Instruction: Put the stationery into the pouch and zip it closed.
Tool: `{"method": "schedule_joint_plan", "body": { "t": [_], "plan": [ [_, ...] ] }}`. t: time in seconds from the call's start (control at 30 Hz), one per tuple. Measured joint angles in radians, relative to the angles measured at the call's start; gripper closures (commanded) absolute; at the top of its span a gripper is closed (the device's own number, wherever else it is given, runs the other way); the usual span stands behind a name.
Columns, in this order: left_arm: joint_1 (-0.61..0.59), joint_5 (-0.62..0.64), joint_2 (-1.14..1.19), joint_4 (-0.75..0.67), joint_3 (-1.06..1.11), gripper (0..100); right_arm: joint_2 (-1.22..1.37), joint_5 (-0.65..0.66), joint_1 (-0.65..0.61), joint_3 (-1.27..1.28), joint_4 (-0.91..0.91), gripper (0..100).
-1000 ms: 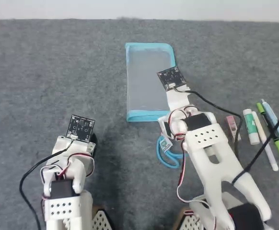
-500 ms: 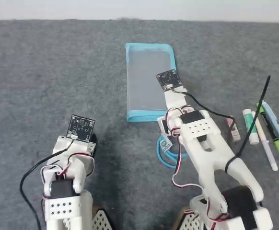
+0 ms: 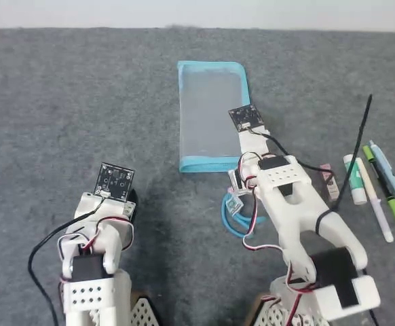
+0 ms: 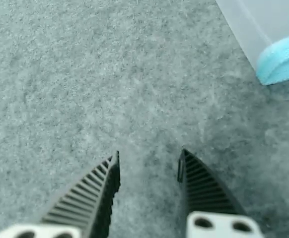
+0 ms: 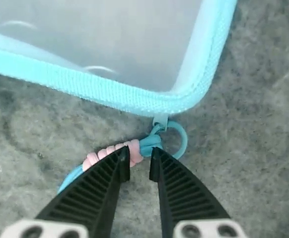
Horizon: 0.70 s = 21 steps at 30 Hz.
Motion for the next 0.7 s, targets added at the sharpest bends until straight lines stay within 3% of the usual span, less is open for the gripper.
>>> {"method": "schedule_joint_plan", "body": {
  "t": [0.5, 0.7],
  "plan": [
    [0.0, 0.0, 0.0, 0.0, 0.0, 82, 0.063, -0.003, -0.008, -0.021, -0.072, 98.3],
    [0.0, 0.0, 0.0, 0.0, 0.0, 82, -0.052, -0.003, -0.115, -0.012, -0.006, 99.0]
  ]
}}
